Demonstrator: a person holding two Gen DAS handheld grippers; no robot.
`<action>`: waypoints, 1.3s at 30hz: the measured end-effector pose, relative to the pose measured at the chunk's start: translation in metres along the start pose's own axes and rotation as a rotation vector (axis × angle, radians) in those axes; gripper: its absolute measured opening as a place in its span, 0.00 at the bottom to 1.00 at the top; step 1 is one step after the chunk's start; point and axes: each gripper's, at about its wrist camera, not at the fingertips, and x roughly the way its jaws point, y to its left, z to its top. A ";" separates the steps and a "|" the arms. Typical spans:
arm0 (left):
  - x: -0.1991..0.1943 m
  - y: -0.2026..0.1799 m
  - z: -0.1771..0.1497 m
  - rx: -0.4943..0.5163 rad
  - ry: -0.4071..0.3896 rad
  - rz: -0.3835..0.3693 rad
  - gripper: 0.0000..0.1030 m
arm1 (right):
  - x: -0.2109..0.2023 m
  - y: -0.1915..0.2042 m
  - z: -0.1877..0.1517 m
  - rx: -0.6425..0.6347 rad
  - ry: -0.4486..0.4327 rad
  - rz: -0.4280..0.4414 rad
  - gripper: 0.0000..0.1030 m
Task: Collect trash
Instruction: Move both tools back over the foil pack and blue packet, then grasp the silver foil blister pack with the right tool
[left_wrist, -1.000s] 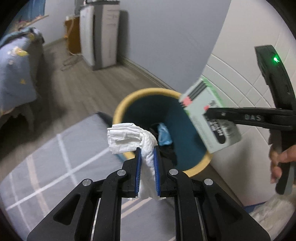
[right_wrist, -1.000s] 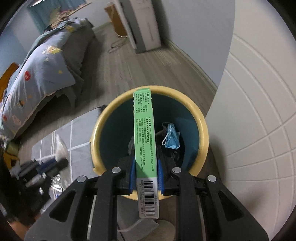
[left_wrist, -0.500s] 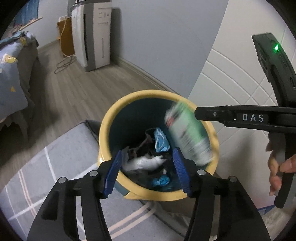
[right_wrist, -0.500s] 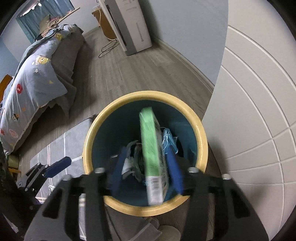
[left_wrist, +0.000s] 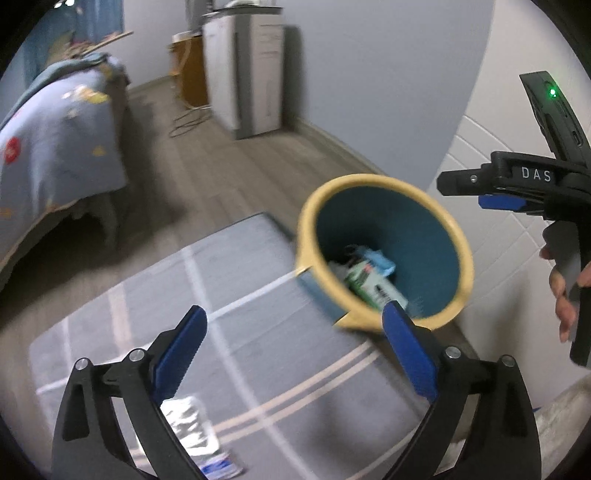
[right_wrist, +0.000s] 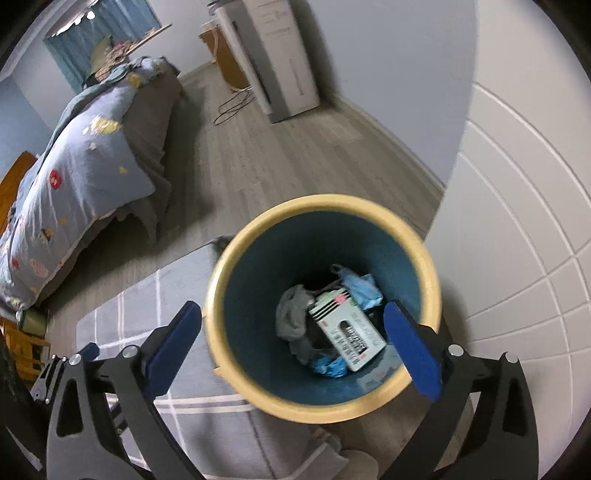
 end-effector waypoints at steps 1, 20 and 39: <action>-0.008 0.011 -0.006 -0.014 -0.003 0.019 0.92 | 0.001 0.009 -0.001 -0.017 0.006 0.000 0.94; -0.074 0.157 -0.104 -0.283 0.063 0.243 0.93 | 0.055 0.180 -0.076 -0.398 0.194 0.050 0.94; -0.077 0.236 -0.145 -0.473 0.114 0.273 0.93 | 0.135 0.291 -0.171 -0.889 0.444 0.090 0.94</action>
